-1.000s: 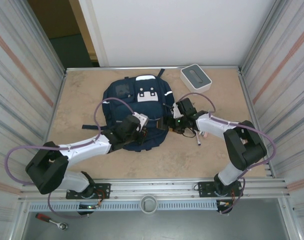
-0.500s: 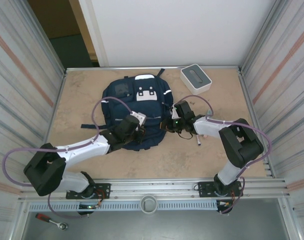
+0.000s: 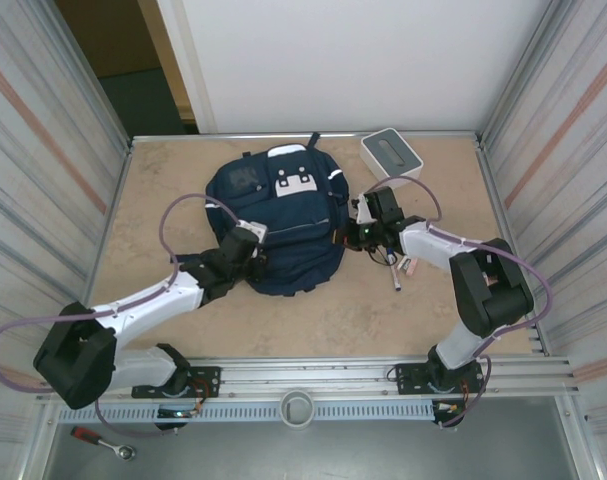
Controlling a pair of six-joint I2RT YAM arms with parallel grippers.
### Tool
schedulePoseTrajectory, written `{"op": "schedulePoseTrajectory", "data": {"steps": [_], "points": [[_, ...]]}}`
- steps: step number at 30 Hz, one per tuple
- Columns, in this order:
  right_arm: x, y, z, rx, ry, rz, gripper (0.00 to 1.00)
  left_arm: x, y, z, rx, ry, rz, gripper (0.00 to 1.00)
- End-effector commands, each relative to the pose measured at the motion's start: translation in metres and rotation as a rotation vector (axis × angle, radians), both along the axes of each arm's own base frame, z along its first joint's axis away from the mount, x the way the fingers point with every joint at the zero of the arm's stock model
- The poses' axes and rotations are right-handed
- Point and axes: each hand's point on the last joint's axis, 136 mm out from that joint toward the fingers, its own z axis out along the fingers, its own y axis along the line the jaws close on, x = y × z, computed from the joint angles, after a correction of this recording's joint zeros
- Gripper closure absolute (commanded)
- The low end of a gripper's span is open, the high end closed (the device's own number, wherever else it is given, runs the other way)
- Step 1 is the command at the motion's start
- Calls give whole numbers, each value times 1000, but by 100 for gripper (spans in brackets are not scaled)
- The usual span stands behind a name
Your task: Pack the student bag
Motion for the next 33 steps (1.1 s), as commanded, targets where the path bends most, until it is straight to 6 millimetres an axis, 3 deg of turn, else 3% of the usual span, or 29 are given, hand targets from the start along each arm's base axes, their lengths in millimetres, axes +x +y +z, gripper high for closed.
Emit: {"op": "schedulePoseTrajectory", "data": {"steps": [1, 9, 12, 16, 21, 24, 28, 30, 33], "points": [[22, -11, 9, -45, -30, 7, 100, -5, 13, -2, 2, 8, 32, 100], [62, -8, 15, -57, 11, 31, 94, -13, -40, 11, -72, -4, -102, 100], [73, -20, 27, -55, -6, -7, 82, -10, -56, 15, -75, -4, -128, 100], [54, -23, 38, -15, -28, -27, 62, -6, -70, 16, -80, 3, -144, 100], [12, -13, 20, 45, 2, -36, 35, -4, -75, 13, -79, 2, -152, 100], [4, -1, 4, 28, 21, -27, 27, -4, -76, 11, -80, 5, -156, 100], [12, 21, -6, 93, 37, -9, 33, -7, -73, 11, -73, 7, -155, 100], [16, 26, -8, 96, 41, 0, 50, -7, -66, 9, -50, 2, -135, 100], [21, 18, -9, 68, 33, -11, 77, -8, -47, 6, 11, -11, -93, 100]]}}
